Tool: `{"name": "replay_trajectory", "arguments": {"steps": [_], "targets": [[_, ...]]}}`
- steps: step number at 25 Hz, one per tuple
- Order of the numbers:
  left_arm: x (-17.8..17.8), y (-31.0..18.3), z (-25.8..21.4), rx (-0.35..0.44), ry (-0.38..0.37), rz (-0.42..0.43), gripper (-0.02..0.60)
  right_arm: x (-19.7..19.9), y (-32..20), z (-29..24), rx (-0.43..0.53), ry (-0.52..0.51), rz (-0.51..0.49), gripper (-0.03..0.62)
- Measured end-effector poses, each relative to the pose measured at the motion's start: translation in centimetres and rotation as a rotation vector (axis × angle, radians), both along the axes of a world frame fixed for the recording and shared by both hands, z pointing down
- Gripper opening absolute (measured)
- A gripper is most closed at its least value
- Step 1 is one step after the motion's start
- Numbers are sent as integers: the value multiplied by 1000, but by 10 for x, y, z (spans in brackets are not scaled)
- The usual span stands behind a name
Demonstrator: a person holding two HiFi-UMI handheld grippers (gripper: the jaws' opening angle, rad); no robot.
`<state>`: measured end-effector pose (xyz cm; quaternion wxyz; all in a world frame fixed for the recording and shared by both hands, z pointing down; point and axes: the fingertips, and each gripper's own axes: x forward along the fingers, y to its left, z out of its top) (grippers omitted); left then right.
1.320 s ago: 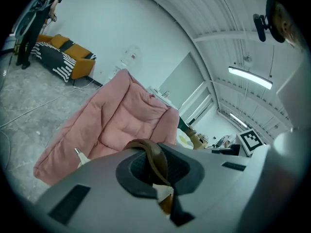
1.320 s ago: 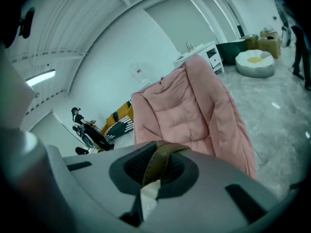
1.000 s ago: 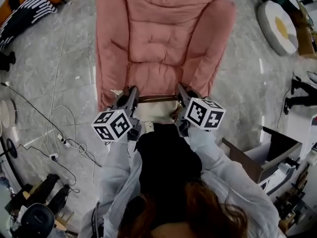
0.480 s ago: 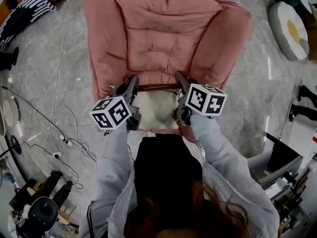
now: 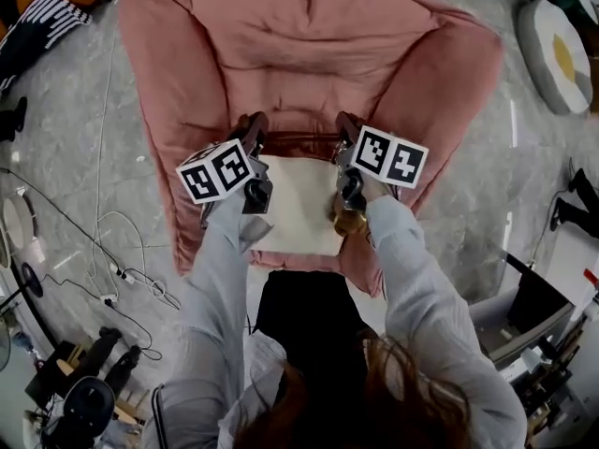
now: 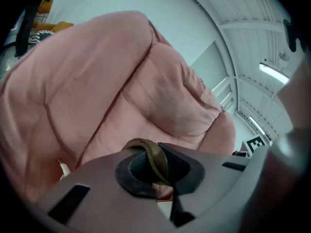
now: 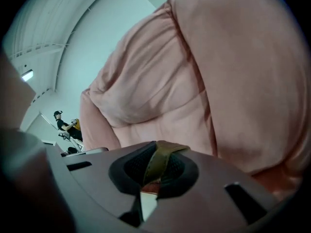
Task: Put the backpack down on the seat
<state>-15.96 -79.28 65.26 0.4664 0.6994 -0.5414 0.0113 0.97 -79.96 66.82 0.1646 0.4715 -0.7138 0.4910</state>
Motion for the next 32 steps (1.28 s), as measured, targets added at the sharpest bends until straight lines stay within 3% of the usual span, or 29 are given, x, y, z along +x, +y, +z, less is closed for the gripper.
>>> {"name": "replay_trajectory", "arguments": {"steps": [5, 7, 10, 15, 21, 23, 25, 28, 32], "targets": [[13, 9, 53, -147, 68, 22, 18, 10, 0, 49, -122, -30, 121, 14], [15, 16, 56, -141, 75, 18, 18, 9, 3, 51, -112, -25, 117, 14], [19, 22, 59, -133, 29, 52, 18, 6, 10, 50, -102, -9, 92, 15], [26, 39, 66, -171, 27, 63, 18, -1, 40, 55, -149, -26, 76, 20], [30, 80, 79, -229, -10, 79, 23, -4, 84, 59, -203, -11, 24, 161], [31, 94, 80, -250, -6, 95, 83, -1, 94, 57, -210, -10, 40, 179], [34, 109, 80, -272, 18, 122, 232, 1, 104, 53, -208, -3, 52, 232], [38, 129, 76, -278, 27, 147, 298, 2, 123, 43, -190, 12, 55, 296], [29, 157, 70, -278, -53, 145, 333, 2, 153, 19, -145, -27, 77, 374]]}}
